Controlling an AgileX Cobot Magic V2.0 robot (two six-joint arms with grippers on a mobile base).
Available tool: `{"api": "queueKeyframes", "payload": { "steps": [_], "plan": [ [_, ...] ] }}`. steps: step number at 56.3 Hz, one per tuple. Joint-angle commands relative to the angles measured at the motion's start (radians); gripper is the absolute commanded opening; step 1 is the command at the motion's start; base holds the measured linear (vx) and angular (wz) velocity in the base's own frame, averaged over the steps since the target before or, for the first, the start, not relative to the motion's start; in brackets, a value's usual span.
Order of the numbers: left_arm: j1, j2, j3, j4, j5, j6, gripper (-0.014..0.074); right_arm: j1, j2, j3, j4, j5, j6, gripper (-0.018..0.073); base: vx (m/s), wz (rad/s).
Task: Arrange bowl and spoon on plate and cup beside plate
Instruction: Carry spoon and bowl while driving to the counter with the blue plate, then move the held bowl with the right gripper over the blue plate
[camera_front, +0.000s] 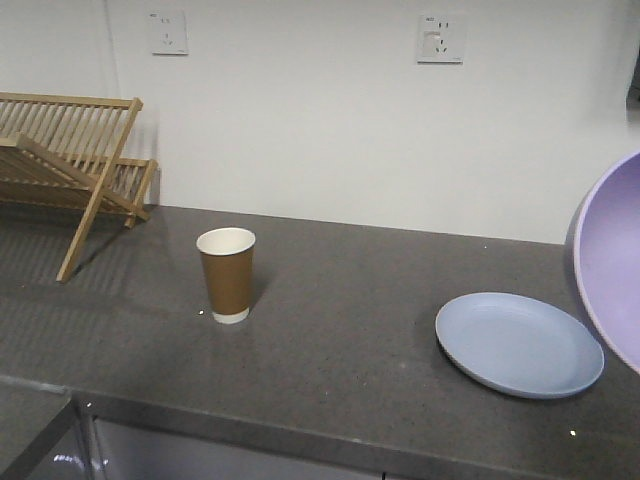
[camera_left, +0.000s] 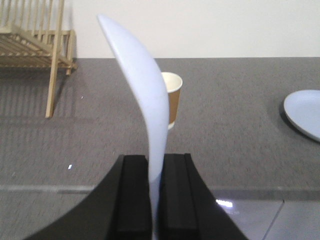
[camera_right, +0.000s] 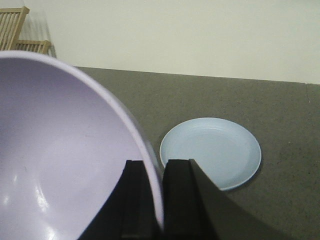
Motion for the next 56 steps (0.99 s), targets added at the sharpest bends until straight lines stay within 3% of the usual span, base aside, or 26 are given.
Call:
{"api": "queueKeyframes", "payload": {
  "steps": [1,56],
  "plan": [
    [-0.002,-0.004,-0.031,-0.007,-0.083,-0.003,-0.0006,0.0,-0.001,-0.032,0.034,-0.072,-0.009,-0.0008,0.42,-0.19],
    [-0.002,-0.001,-0.031,-0.007,-0.083,-0.003,-0.0006,0.0,-0.001,-0.032,0.034,-0.073,-0.009,-0.0008,0.29,-0.18]
  ]
}}
